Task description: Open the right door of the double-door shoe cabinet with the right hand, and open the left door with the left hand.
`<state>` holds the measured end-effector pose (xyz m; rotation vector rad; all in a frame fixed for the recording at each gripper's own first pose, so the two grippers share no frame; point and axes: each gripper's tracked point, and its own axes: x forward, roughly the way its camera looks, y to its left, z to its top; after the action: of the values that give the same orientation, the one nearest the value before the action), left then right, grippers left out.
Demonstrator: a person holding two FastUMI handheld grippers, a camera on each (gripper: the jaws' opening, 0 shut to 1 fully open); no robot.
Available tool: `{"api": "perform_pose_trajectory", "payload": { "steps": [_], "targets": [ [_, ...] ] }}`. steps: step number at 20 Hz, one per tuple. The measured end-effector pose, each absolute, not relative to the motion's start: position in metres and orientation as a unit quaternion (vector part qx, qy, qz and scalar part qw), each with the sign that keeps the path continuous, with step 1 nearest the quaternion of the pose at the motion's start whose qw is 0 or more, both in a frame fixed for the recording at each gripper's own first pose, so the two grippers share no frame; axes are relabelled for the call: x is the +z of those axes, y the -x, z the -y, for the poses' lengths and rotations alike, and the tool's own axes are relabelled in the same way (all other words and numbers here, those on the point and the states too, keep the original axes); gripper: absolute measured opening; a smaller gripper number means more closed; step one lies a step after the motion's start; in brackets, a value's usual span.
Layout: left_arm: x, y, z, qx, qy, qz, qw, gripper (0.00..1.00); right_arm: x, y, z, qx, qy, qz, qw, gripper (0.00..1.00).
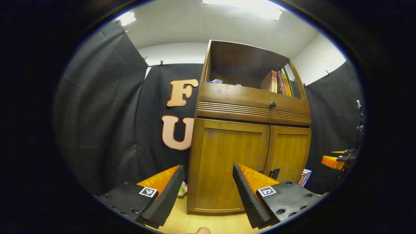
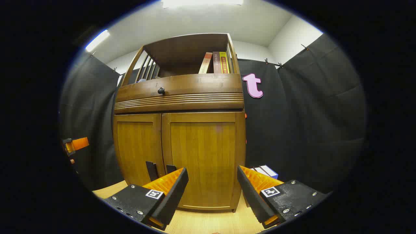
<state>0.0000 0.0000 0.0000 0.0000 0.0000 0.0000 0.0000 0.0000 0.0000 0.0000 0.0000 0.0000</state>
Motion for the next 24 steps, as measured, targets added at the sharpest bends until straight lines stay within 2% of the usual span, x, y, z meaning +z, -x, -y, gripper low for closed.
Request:
{"api": "perform_pose_trajectory", "payload": {
  "steps": [3,4,8,9,23,24],
  "targets": [
    [0.002,0.001,-0.003,0.006,-0.005,0.004,1.000,0.96,0.000,0.001,0.000,0.002,-0.003,-0.002,1.000,1.00],
    [0.003,0.001,-0.003,0.006,-0.005,0.005,1.000,0.96,0.001,0.001,0.000,0.002,-0.003,0.000,1.000,0.94],
    [0.005,0.002,-0.001,0.005,-0.010,0.005,1.000,0.96,0.003,0.004,0.004,-0.003,-0.001,0.004,1.000,0.93],
    [0.007,0.002,0.001,0.005,-0.012,0.006,1.000,0.96,0.003,0.004,0.004,-0.003,0.000,0.003,1.000,1.00],
    [0.007,0.002,0.003,-0.004,-0.008,0.008,1.000,0.95,-0.008,0.000,0.004,-0.008,0.012,-0.004,1.000,1.00],
    [0.006,0.001,0.002,-0.003,-0.008,0.008,1.000,0.95,-0.011,-0.001,0.002,-0.007,0.013,-0.006,1.000,0.93]
  ]
}}
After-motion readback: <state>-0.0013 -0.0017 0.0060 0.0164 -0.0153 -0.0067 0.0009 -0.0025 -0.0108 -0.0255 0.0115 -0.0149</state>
